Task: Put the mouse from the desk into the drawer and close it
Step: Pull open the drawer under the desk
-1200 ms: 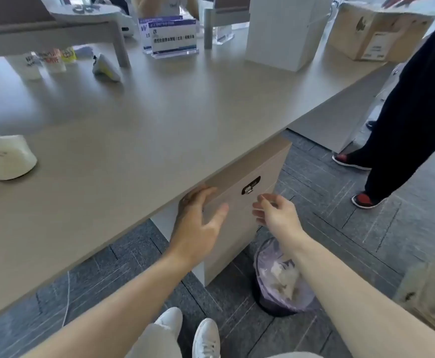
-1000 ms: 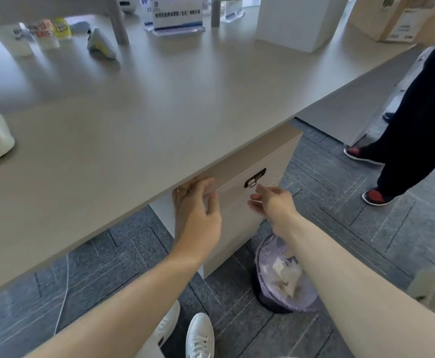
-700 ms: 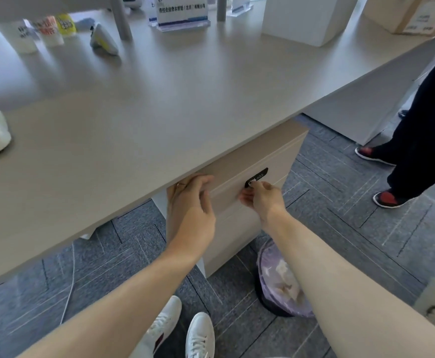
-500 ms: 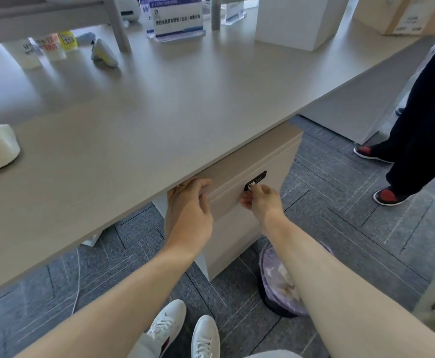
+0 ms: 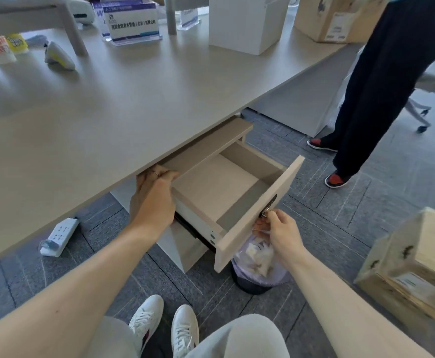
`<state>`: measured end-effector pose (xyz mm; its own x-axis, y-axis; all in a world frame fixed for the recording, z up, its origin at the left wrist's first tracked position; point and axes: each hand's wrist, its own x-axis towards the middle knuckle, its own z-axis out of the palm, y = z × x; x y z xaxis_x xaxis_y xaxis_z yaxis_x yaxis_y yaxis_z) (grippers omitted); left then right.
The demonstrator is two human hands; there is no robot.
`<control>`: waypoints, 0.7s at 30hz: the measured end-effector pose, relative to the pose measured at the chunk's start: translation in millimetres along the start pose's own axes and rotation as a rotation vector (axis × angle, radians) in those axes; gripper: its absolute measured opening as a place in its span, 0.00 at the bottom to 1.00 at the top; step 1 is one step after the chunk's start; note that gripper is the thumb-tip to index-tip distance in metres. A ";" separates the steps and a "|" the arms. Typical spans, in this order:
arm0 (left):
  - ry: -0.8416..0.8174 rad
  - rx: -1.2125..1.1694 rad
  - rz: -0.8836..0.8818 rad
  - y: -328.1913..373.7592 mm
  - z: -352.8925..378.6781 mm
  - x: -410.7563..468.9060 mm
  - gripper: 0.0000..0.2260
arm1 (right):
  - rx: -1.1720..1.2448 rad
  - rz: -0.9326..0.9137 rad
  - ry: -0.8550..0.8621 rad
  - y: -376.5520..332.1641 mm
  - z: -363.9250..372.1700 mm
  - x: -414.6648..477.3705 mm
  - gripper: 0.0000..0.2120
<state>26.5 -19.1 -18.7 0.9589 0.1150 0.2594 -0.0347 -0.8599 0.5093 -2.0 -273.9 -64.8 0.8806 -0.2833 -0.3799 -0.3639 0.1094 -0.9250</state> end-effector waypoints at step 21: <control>-0.002 0.053 -0.025 3.8 2.5 0.8 0.21 | 0.063 0.043 0.055 16.5 -61.2 -30.0 0.10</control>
<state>27.8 -23.5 -18.7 0.9597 0.1362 0.2459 0.0044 -0.8819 0.4714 -52.9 -321.9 -68.2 0.8460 -0.3289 -0.4196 -0.3792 0.1820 -0.9072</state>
